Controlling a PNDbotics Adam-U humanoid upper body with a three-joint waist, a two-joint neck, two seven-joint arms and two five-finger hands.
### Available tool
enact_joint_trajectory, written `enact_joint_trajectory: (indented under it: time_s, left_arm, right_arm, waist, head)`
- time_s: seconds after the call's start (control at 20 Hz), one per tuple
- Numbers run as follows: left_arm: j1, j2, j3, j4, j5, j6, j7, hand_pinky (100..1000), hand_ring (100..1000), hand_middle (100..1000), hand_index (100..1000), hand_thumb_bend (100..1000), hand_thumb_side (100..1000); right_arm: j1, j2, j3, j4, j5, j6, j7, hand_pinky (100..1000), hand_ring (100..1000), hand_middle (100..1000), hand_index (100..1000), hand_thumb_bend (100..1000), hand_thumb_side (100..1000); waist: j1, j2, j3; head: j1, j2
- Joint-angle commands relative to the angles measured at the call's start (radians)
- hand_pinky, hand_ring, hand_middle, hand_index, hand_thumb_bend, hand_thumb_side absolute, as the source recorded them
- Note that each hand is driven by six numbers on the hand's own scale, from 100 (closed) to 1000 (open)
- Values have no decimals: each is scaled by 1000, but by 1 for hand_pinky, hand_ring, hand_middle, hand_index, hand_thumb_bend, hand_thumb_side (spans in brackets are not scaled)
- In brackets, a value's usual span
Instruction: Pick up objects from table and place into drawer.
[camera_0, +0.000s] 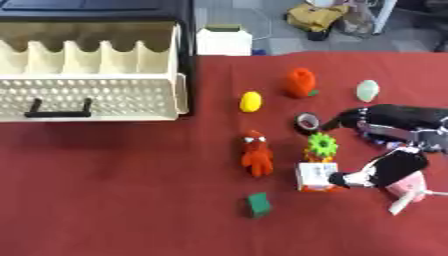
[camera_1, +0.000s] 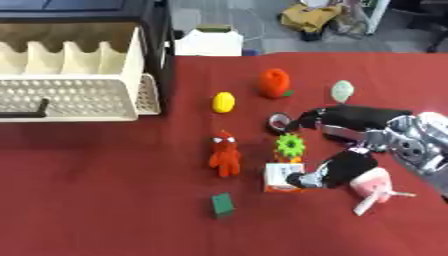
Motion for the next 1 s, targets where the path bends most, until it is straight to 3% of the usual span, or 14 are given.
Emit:
enact_joint_trajectory:
  time_s: [0.05, 0.4, 1.0]
  left_arm:
    - [-16, 16, 5, -12, 6, 2, -1, 100, 100, 100, 846, 439, 1000]
    - [-15, 15, 5, -12, 7, 0, -4, 100, 100, 100, 833, 429, 1000]
    - [-9, 17, 7, -12, 7, 0, -6, 100, 100, 100, 830, 423, 1000]
  right_arm:
    - [-17, -15, -5, 5, -9, 7, 0, 815, 925, 841, 970, 423, 673]
    - [-17, -11, -1, 3, 10, 29, -21, 790, 890, 678, 926, 409, 678]
    - [12, -26, -25, -16, 36, 45, -39, 793, 891, 681, 920, 401, 685]
  waist:
    - [-1, -16, 0]
    - [-2, -14, 0]
    - [-4, -13, -5]
  head:
    - [-3, -13]
    - [-4, -13]
    - [-3, -11]
